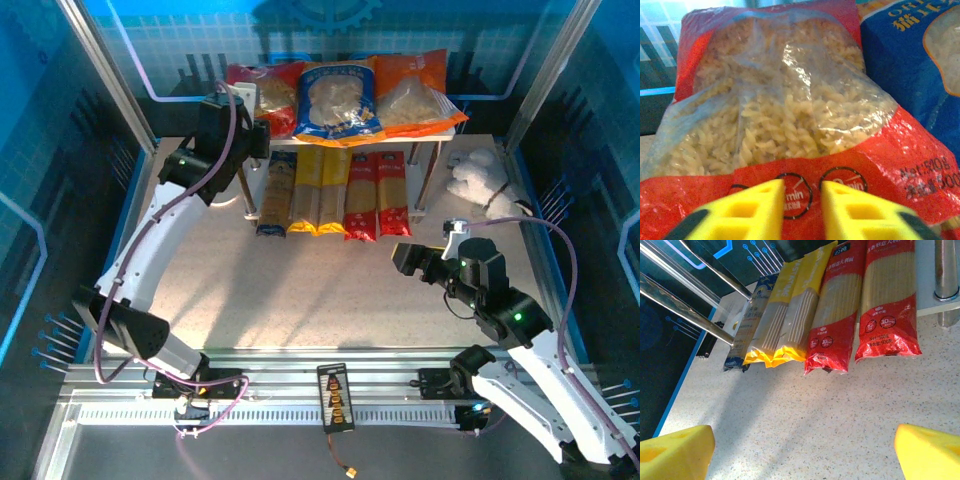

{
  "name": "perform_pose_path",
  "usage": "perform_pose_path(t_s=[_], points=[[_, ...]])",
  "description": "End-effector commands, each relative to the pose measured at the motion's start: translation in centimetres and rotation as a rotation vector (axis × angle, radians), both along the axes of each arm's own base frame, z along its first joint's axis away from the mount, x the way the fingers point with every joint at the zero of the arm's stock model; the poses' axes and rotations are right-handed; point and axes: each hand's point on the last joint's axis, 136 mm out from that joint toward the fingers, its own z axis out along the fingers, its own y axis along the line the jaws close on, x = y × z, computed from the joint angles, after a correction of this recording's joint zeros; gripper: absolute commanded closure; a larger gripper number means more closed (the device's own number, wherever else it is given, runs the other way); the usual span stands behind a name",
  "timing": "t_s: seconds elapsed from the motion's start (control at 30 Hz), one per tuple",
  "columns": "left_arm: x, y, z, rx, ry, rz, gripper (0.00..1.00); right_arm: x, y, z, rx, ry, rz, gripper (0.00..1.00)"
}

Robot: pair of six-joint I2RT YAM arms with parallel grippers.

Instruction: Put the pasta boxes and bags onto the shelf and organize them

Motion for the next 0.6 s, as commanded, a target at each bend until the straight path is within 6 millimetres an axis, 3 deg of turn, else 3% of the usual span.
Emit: perform_pose_path(t_s=[0.0,0.2,0.37,0.47,0.57], points=[[-1.8,0.0,0.0,-0.001,0.016,-0.038,0.63,-0.1,-0.5,0.7,0.015,-0.006,-0.019,0.07],[-3.3,1.4,4.4,0.017,-0.098,-0.011,0.60,-0.1,-0.8,0.7,-0.006,-0.007,-0.030,0.07],[-7.4,2.8,7.5,-0.049,-0.197,-0.002,0.58,0.1,-1.2,0.5,-0.045,-0.010,-0.040,0.06],[-11.1,3.7,6.6,-0.122,-0.236,-0.004,0.57,0.2,-1.7,0.5,-0.094,-0.010,-0.050,0.06],[-13.9,5.0,2.6,-0.147,-0.194,0.026,0.56,0.2,-2.5,0.6,-0.153,-0.013,-0.067,0.06]])
